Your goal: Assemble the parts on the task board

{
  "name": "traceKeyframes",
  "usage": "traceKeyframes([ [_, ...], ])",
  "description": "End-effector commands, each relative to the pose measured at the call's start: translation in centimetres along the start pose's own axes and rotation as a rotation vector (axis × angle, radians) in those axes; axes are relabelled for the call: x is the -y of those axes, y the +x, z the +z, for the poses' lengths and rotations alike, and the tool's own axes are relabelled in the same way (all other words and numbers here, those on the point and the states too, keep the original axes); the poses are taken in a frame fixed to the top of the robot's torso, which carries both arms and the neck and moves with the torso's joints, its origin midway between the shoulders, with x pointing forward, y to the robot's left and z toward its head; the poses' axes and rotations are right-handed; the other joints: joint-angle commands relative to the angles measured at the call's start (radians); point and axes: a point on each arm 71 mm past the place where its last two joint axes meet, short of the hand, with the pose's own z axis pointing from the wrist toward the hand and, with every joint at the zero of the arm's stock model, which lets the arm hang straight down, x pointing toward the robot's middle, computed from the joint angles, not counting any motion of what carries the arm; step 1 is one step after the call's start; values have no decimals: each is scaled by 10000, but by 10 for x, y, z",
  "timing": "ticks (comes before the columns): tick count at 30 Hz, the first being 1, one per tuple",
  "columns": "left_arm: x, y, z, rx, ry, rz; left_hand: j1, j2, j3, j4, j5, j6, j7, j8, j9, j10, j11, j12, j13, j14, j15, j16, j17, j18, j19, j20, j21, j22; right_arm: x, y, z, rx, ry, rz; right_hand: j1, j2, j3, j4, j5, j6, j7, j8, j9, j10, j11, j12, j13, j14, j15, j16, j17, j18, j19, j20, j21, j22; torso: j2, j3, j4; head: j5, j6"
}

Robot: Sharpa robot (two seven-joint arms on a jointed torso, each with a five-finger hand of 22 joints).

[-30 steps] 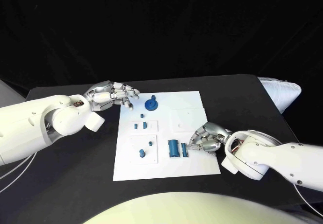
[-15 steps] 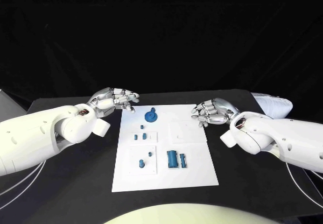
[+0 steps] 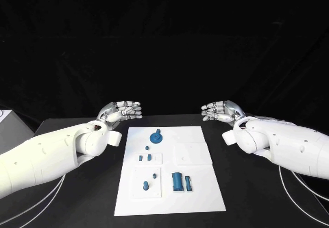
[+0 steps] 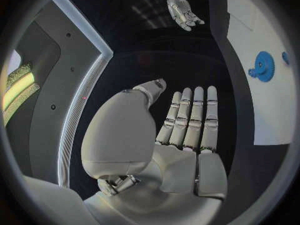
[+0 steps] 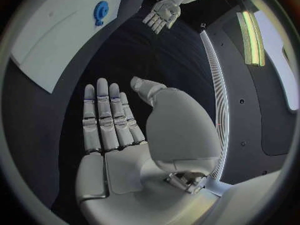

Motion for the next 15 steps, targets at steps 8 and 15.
traceKeyframes([
  [8, -2, 15, -5, 543, 98, 112, -12865, 1570, -3842, -1352, -1427, -6483, -1312, -2257, -2113, -7702, -1349, -1874, -506, -6612, -1170, -3349, -1987, -1483, -6102, -2175, -2276, -3148, -7, 26, -13, 580, -337, 951, -12148, 1707, -4873, -590, -791, -6971, -1654, -2023, -2866, -10060, -1154, -1259, -2045, -9903, -849, -2285, -3866, -1527, -7237, -1845, -507, -3972, -210, 161, 243, -18, 555],
  [15, -3, 42, -17, 1564, 266, 311, -12865, 1570, -3842, -1352, -1427, -6483, -1312, -2257, -2113, -7702, -1349, -1874, -506, -6612, -1170, -3349, -1987, -1483, -6102, -2175, -2276, -3148, -21, 60, -36, 1560, -562, 2343, -12148, 1707, -4873, -590, -791, -6971, -1654, -2023, -2866, -10060, -1154, -1259, -2045, -9903, -849, -2285, -3866, -1527, -7237, -1845, -507, -3972, -405, 307, 455, -21, 1071],
])
